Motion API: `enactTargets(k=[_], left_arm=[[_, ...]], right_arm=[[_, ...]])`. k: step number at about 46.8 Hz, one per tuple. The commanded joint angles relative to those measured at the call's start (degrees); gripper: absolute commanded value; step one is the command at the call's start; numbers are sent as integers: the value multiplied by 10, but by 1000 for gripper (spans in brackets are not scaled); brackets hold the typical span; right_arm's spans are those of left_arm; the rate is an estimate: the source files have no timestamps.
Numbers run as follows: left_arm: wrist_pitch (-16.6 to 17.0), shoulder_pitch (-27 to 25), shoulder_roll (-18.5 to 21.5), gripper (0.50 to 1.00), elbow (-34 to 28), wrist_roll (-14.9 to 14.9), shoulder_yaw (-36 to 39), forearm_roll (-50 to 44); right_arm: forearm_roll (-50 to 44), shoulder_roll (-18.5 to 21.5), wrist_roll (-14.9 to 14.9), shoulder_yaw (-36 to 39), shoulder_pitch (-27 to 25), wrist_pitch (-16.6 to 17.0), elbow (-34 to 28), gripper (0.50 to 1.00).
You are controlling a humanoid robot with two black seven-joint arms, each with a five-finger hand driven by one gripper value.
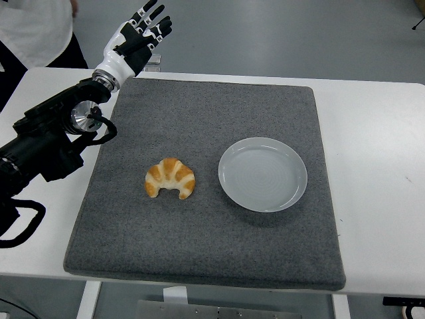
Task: Place the bread on the plate
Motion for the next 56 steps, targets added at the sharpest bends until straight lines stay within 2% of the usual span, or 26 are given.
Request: enactTargets(k=[1,56], left_arm=[[0,1,0,992,-1,-1,0,0],[1,3,0,992,0,-3,-4,-2]], right_arm=[[0,0,0,0,0,0,0,930],[0,0,0,0,0,0,0,932]])
